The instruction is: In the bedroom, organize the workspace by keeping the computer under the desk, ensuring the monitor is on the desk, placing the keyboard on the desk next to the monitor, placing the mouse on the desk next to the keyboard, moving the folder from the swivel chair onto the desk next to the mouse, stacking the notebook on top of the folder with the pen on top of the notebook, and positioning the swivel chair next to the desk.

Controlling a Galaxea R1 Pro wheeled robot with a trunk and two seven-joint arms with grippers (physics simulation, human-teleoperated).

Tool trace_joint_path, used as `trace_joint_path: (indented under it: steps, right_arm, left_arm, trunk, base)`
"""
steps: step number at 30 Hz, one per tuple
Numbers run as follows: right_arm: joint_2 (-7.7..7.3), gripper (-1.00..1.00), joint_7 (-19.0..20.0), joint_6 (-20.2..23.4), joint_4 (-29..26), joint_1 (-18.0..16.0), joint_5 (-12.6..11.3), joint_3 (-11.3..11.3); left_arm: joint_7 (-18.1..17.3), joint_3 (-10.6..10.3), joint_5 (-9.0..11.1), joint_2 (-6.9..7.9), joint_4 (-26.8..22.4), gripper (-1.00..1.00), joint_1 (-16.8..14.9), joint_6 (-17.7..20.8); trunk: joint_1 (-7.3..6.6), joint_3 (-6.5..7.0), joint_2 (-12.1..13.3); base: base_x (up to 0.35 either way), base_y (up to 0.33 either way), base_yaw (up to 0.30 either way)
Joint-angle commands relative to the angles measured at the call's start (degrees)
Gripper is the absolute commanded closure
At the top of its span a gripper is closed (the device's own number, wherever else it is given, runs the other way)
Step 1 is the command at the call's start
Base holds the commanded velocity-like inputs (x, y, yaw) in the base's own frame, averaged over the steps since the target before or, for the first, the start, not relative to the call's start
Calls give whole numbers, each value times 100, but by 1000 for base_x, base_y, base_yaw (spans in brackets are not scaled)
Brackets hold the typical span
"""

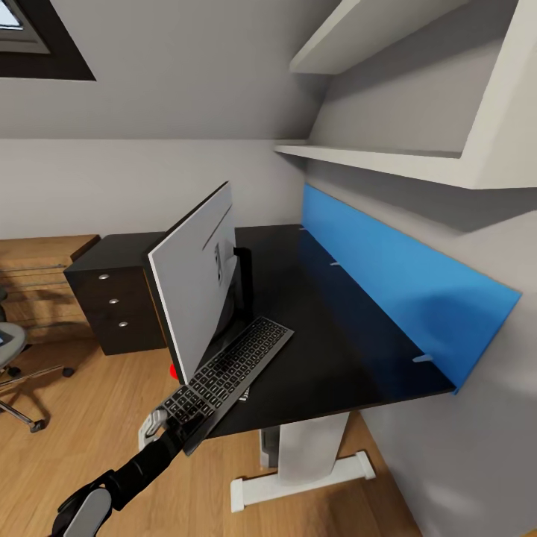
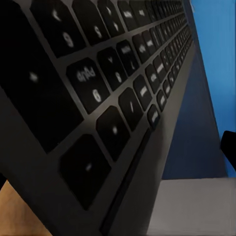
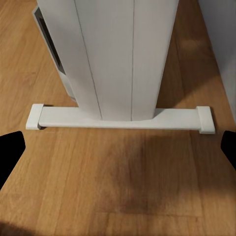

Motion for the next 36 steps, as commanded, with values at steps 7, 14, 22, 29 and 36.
trace_joint_path:
  steps: [7,14,22,29,36]
  right_arm:
    - [-1,-100,9,-21,9,-5,19,-14]
    - [-1,-100,9,-21,9,-5,21,-14]
    - [2,-100,9,-21,9,-5,22,-14]
    - [6,-100,9,-21,9,-5,22,-14]
    - [7,-100,9,-21,9,-5,22,-14]
  left_arm:
    - [2,9,48,10,-98,-100,-3,25]
    - [2,24,56,40,-114,-100,-3,32]
    - [2,91,65,62,-116,-100,-3,43]
    - [2,217,67,64,-115,-100,-3,57]
    - [-2,337,67,79,-116,-100,-3,67]
  trunk:
    - [0,-5,-3]
    - [0,-5,-3]
    - [0,-5,-3]
    - [0,-5,-3]
    - [0,-5,-3]
  base:
    - [0,0,0]
    - [0,0,0]
    - [0,0,0]
    - [0,0,0]
    - [0,0,0]
